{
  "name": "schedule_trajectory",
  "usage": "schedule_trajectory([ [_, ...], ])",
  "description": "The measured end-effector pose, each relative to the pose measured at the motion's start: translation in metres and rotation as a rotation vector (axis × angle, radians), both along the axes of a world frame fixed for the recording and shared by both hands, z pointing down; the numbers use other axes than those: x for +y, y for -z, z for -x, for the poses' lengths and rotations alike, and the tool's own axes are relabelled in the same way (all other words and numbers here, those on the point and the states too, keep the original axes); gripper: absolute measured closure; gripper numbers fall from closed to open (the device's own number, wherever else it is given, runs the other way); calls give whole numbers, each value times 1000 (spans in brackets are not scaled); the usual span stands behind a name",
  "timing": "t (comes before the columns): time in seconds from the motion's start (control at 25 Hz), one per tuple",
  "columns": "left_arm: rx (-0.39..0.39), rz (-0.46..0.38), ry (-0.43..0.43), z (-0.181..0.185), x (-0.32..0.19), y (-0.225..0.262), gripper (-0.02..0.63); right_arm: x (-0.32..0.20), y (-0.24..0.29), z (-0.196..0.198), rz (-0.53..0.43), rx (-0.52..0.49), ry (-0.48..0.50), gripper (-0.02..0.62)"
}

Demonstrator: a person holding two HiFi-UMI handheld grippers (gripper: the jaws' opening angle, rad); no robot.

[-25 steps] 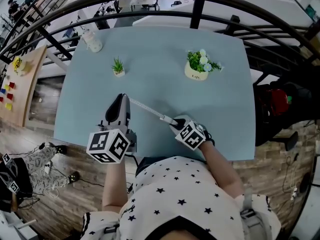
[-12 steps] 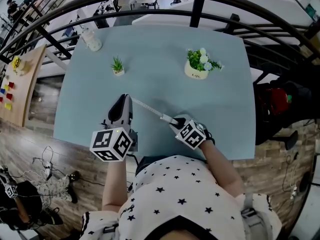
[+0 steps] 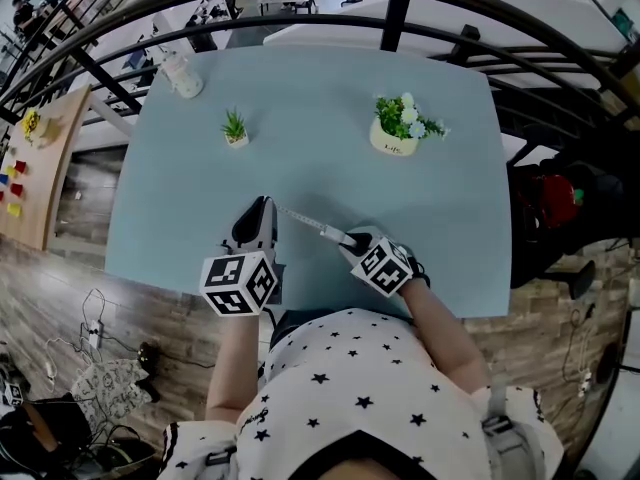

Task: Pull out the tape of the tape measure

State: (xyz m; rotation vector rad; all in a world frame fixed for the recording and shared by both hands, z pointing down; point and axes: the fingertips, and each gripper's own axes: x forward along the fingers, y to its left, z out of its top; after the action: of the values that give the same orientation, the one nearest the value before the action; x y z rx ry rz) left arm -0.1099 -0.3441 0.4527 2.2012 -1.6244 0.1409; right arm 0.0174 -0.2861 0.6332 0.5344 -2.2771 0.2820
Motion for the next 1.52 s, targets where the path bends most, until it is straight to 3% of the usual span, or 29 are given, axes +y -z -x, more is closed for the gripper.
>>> schedule_trajectory([
  [0.44, -114, 153, -104, -24, 15, -70, 572, -1, 0, -1, 0, 0, -1, 501],
  [1.52, -265, 465, -332, -57, 63, -169, 572, -2, 0, 0, -3, 1, -8, 502],
])
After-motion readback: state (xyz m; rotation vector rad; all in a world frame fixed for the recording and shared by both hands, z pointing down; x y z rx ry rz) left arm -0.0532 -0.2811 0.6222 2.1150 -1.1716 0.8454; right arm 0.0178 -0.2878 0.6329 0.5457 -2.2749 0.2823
